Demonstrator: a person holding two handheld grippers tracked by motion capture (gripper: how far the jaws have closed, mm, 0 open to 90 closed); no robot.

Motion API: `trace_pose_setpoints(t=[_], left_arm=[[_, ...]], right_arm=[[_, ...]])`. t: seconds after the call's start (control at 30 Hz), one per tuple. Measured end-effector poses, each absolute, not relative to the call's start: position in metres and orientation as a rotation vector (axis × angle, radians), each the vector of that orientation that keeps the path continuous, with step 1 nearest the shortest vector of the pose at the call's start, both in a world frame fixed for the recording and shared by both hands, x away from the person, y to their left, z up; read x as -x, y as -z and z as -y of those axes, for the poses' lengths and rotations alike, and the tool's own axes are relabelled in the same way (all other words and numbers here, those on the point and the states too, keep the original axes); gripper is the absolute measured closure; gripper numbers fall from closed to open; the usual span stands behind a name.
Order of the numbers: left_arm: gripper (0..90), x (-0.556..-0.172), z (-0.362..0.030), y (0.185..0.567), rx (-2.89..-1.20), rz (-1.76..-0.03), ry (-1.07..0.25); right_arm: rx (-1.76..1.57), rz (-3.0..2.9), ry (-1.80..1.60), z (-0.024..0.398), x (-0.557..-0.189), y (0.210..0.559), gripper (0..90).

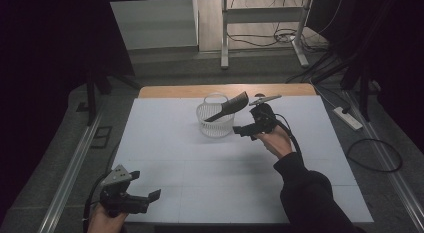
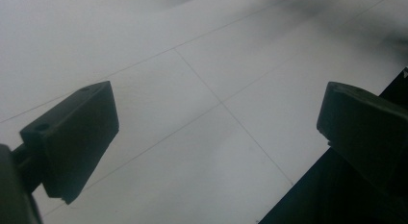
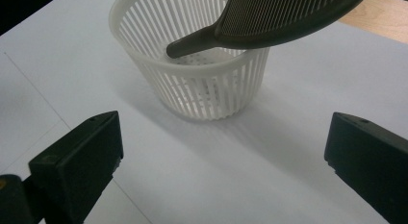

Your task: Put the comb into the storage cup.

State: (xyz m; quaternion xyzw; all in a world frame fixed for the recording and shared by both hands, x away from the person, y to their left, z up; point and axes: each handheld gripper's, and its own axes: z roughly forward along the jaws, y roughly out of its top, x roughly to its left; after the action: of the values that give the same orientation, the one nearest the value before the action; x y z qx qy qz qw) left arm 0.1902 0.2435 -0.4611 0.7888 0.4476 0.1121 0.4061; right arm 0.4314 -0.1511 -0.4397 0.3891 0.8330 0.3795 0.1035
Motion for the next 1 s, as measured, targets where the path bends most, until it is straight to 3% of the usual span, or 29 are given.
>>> trace_pose_setpoints(t=[1.0], left_arm=[[1.5, -0.19, -0.244, 0.461, -1.985, -1.125, -0.284]], right_arm=[[-1.044, -2.467, -1.121, 0.161, -0.401, 0.43, 0.0]])
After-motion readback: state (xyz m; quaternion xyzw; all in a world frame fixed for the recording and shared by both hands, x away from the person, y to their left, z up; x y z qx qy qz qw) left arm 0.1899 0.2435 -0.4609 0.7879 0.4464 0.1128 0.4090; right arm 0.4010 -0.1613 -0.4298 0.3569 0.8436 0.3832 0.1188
